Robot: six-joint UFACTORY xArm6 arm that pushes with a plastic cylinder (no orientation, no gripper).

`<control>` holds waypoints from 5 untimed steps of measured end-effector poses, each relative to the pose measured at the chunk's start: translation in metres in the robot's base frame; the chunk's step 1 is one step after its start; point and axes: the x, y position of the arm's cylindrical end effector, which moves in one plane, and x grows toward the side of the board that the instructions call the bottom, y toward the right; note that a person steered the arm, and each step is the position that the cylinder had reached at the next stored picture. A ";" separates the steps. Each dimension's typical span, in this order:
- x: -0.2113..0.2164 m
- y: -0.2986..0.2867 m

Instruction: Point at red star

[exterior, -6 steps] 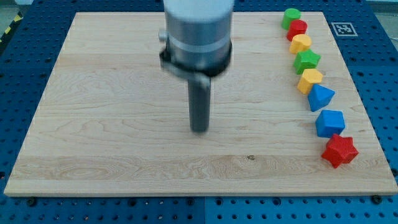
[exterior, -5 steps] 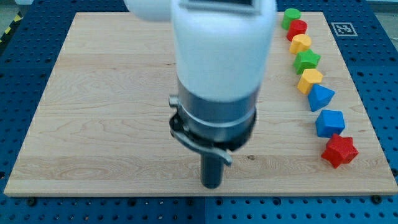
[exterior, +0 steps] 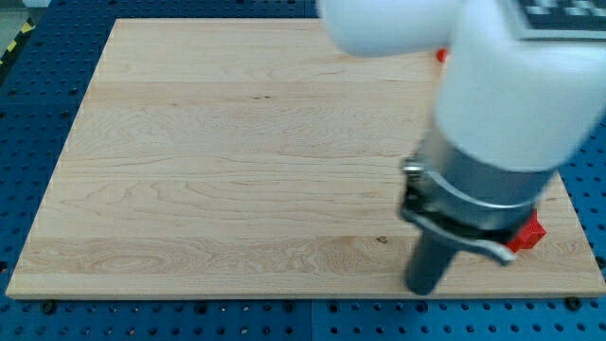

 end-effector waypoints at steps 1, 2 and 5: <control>0.001 0.054; 0.000 0.110; -0.008 0.169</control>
